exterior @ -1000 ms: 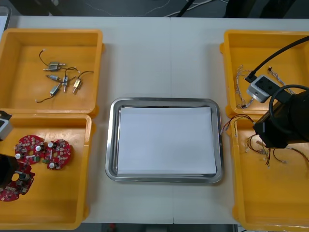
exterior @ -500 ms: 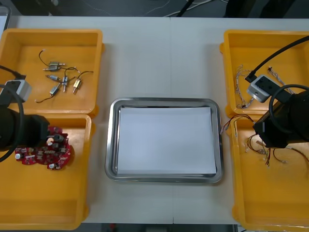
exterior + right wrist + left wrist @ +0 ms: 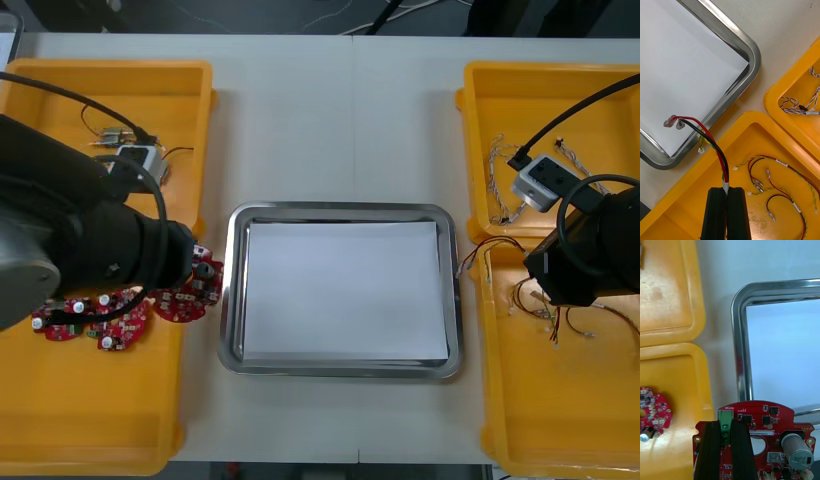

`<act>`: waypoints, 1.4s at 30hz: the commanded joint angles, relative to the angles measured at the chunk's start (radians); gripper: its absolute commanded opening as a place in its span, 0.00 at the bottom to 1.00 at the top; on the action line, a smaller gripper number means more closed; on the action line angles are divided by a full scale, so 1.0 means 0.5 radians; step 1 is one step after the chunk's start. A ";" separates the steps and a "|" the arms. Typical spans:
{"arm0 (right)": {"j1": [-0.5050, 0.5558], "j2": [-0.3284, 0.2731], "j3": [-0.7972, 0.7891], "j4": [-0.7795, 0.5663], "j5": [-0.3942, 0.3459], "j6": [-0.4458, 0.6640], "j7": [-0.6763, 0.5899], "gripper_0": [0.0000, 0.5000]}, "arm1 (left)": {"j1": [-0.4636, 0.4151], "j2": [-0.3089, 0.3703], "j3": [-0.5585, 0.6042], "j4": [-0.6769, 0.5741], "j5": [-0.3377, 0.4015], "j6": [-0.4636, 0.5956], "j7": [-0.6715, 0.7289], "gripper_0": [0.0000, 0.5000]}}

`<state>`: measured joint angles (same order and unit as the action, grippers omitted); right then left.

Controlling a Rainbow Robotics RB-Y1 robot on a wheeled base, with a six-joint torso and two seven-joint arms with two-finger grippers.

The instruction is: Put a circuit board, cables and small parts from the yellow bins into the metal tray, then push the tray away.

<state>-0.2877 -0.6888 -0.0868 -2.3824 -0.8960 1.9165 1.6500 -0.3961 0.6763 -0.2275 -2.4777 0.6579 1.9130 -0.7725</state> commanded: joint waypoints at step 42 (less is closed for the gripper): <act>-0.047 -0.049 0.020 -0.061 0.012 0.007 -0.002 0.00 | -0.294 -0.306 -1.088 0.624 -0.791 -0.473 0.450 0.00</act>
<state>-0.2878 -0.6888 -0.0867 -2.3827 -0.8958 1.9165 1.6500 -0.5084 0.5496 -0.7411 -2.1680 0.2759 1.7024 -0.4942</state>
